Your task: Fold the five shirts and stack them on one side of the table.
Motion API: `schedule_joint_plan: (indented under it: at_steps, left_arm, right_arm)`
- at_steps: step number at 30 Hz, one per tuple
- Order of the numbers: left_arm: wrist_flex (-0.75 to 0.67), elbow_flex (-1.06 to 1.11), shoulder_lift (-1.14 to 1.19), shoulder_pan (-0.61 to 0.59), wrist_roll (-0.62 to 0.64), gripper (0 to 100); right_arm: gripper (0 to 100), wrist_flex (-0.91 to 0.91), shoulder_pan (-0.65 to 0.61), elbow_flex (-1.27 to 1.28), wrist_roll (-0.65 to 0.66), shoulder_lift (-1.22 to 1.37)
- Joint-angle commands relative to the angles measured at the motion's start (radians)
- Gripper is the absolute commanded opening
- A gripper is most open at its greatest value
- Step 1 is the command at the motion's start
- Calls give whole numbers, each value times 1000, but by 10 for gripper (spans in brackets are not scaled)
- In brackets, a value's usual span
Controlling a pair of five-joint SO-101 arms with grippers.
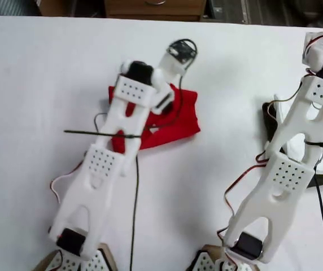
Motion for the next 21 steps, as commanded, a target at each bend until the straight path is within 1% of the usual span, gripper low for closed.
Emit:
schedule_joint_plan:
  at_steps: [1,5,12,16,21]
  left_arm:
    - [37,-42,-18,57,0,232]
    - [41,-88,-28,101,2,232]
    - [41,-90,-92,152,6,232]
    - [41,-90,-89,137,5,232]
    - [41,-87,-87,72,6,232]
  right_arm:
    - [22,-18,-10,-31,-8,-77]
    - [22,-18,-8,-32,-8,-77]
    - [22,-19,-8,-32,-6,-77]
    - [22,-19,-8,-32,-6,-77]
    - [22,-19,-7,-32,-6,-77]
